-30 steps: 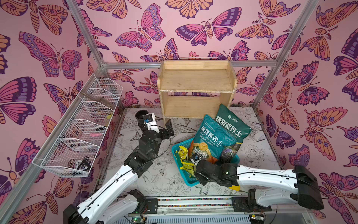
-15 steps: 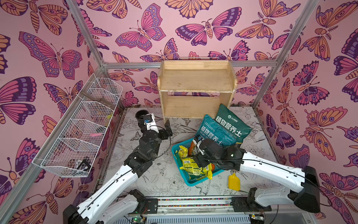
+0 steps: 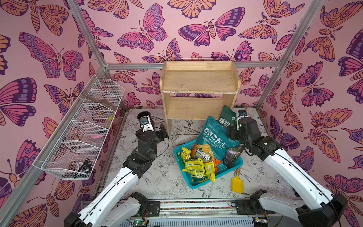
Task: Take down the fertilizer bag from the shelf
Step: Place the fertilizer bag in the storage box, then reset both arms
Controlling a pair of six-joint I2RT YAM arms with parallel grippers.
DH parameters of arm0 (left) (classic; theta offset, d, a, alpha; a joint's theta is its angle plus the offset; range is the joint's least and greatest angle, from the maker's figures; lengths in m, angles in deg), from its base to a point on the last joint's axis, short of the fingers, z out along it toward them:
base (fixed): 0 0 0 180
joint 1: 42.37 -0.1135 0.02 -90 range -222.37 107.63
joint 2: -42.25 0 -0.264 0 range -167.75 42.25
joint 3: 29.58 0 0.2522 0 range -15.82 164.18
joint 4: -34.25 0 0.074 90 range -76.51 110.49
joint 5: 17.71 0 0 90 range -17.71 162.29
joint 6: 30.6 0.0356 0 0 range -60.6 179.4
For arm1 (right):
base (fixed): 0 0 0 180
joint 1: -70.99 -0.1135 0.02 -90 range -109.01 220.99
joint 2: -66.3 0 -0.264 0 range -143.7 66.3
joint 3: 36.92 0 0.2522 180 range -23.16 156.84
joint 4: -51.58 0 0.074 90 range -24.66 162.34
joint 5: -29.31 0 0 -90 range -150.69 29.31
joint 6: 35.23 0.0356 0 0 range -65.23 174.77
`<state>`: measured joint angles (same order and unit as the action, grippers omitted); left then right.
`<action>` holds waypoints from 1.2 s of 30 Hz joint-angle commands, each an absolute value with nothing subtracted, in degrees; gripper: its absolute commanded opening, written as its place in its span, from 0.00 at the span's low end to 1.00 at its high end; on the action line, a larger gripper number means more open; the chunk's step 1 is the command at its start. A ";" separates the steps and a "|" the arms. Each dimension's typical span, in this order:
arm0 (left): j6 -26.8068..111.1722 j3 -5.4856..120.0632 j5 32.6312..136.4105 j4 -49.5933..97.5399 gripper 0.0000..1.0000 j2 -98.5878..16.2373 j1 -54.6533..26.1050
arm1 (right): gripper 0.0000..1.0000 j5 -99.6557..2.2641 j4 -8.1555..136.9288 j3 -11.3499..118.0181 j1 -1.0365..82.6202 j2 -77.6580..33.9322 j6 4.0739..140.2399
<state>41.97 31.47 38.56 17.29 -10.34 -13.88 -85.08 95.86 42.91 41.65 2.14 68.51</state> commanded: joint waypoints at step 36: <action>52.87 11.16 48.78 41.20 1.00 -28.83 -46.04 | 0.88 -88.05 53.98 16.07 71.39 -17.69 63.51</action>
